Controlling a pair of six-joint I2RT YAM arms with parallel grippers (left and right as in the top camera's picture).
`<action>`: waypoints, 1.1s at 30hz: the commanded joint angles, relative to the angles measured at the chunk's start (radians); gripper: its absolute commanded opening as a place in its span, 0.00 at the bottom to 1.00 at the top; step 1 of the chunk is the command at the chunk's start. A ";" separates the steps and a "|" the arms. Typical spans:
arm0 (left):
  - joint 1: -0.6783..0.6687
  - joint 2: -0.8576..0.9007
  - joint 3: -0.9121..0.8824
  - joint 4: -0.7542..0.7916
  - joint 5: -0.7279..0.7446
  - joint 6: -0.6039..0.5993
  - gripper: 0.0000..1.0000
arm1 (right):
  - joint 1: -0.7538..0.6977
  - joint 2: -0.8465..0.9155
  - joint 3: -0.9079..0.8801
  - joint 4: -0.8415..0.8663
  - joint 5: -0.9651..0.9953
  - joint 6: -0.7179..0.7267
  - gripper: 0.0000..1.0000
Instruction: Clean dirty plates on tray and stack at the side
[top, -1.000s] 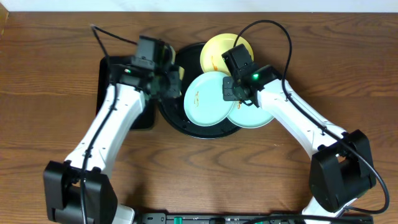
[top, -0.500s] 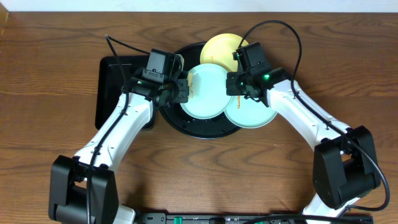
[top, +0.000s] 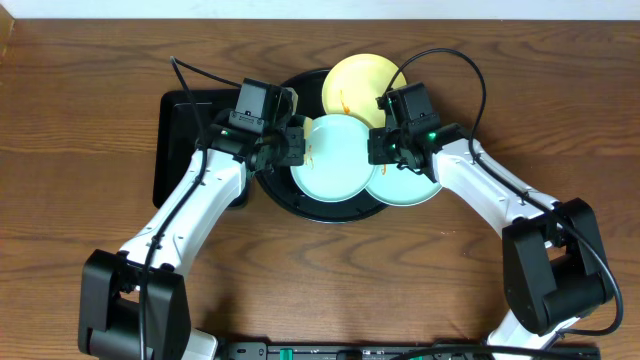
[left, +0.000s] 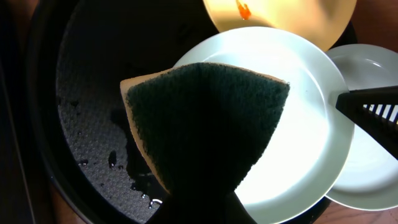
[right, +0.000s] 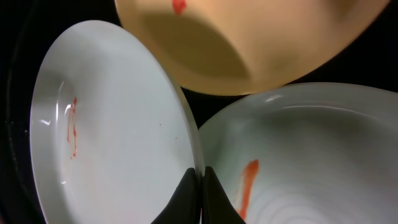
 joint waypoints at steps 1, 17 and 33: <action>-0.015 0.028 -0.019 0.019 0.008 0.017 0.07 | -0.001 0.006 -0.014 0.010 0.020 -0.016 0.01; -0.048 0.118 -0.080 0.201 -0.033 0.017 0.07 | -0.001 0.007 -0.034 0.014 0.046 -0.003 0.01; -0.073 0.151 -0.085 0.190 -0.034 0.019 0.07 | 0.000 0.069 -0.034 0.050 0.031 -0.004 0.01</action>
